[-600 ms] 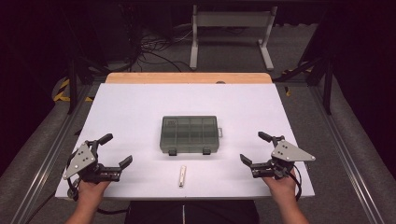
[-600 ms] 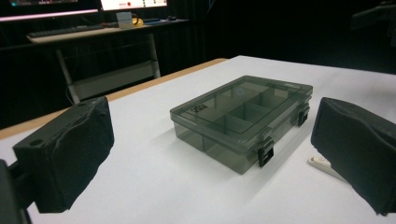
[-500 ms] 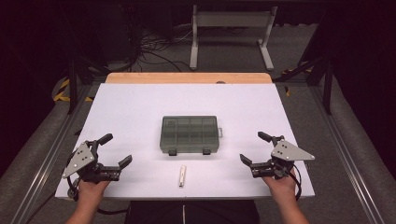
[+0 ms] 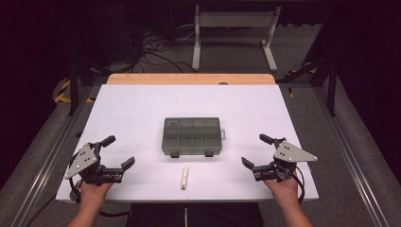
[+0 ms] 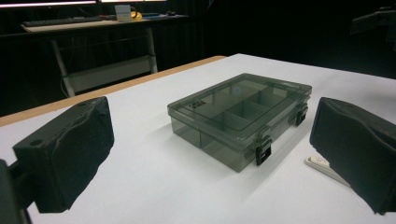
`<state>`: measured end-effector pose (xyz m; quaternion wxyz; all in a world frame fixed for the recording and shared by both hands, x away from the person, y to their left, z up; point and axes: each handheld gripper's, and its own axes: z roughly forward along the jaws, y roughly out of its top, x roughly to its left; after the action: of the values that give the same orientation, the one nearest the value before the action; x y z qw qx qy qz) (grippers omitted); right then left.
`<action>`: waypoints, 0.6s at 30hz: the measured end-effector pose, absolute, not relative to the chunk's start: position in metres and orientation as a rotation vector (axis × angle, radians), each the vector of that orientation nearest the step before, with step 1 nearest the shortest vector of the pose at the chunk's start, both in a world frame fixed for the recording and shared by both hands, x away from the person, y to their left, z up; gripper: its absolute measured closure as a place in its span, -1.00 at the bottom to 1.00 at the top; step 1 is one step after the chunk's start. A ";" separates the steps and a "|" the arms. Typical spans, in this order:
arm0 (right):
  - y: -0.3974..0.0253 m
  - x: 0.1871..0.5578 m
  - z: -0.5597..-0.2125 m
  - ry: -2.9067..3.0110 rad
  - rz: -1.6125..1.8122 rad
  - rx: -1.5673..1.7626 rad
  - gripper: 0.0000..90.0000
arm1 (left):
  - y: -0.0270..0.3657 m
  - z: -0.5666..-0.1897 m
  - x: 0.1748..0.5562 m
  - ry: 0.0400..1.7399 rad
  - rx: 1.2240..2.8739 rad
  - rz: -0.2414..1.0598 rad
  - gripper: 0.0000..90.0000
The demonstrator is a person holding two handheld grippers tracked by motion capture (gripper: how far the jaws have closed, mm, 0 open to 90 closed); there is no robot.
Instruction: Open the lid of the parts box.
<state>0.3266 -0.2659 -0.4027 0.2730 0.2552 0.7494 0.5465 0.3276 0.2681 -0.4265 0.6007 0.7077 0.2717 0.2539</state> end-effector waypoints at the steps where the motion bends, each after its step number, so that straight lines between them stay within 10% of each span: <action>1: -0.265 0.327 -0.403 2.029 1.465 0.690 -0.94 | 0.268 -0.426 0.328 0.632 1.638 0.592 -0.99; 18: -0.241 0.347 -0.392 2.086 1.492 0.649 -0.86 | 0.245 -0.414 0.346 0.606 1.688 0.533 -0.99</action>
<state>0.3468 -0.2414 -0.3916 0.2457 0.2379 0.7644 0.5466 0.3455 0.2453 -0.4142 0.5934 0.7260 0.2608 0.2295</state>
